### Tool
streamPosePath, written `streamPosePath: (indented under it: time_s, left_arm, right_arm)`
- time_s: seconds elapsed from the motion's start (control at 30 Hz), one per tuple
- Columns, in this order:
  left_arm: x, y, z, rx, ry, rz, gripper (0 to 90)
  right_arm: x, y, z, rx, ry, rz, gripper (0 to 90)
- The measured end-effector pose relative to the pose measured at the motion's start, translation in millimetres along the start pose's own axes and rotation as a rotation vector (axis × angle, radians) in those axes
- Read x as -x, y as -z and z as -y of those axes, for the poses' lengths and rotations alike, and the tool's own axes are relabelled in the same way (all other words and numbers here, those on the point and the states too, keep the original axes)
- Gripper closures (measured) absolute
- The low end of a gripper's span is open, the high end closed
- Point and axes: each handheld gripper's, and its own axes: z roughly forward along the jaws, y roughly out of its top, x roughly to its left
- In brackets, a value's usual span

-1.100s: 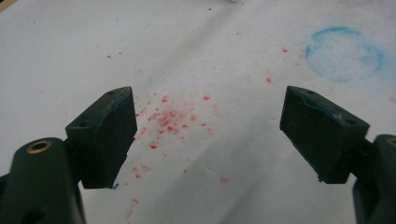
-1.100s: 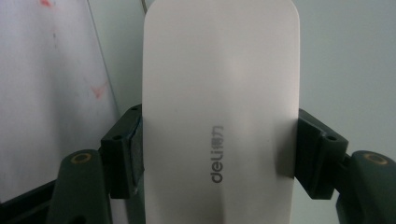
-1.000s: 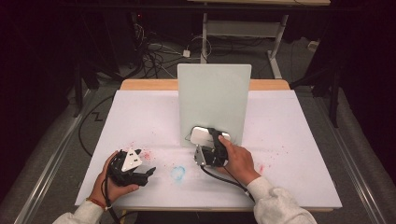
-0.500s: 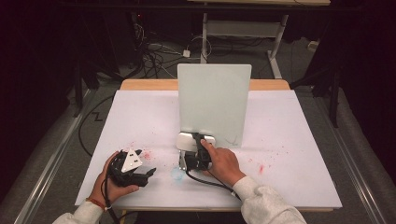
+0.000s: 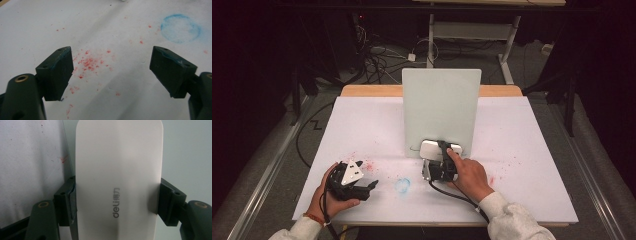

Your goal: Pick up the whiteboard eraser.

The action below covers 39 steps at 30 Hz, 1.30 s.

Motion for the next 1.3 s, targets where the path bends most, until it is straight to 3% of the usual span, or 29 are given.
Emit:
streamPosePath:
  time_s: [0.13, 0.43, 0.6, 0.83, 0.93, 1.3]
  left_arm:
    - [0.5, -0.3, -0.8, 0.003, -0.003, 0.001, 18.6]
    - [-0.9, 2.0, 1.4, 0.012, 0.001, 0.006, 18.7]
    - [-0.5, 2.0, 0.8, 0.015, -0.010, -0.002, 20.5]
    - [-0.6, 3.2, 1.6, 0.022, 0.006, 0.005, 19.8]
    - [-0.7, 3.1, 1.2, 0.024, -0.006, -0.001, 19.7]
    - [0.1, 1.5, 0.8, 0.012, 0.011, -0.003, 19.7]
  right_arm:
    - [-3.3, -1.5, -9.2, 0.006, 0.013, 0.004, 30.8]
    - [-14.0, -8.7, -53.1, 0.018, 0.085, -0.004, 30.8]
    - [-17.7, -10.8, -65.7, 0.015, 0.100, -0.003, 30.8]
    - [-16.6, -9.5, -59.2, 0.011, 0.084, -0.005, 30.9]
    - [-14.2, -7.1, -45.6, -0.003, 0.064, -0.007, 30.9]
    - [-4.2, 0.1, -2.5, -0.047, 0.008, -0.004, 30.8]
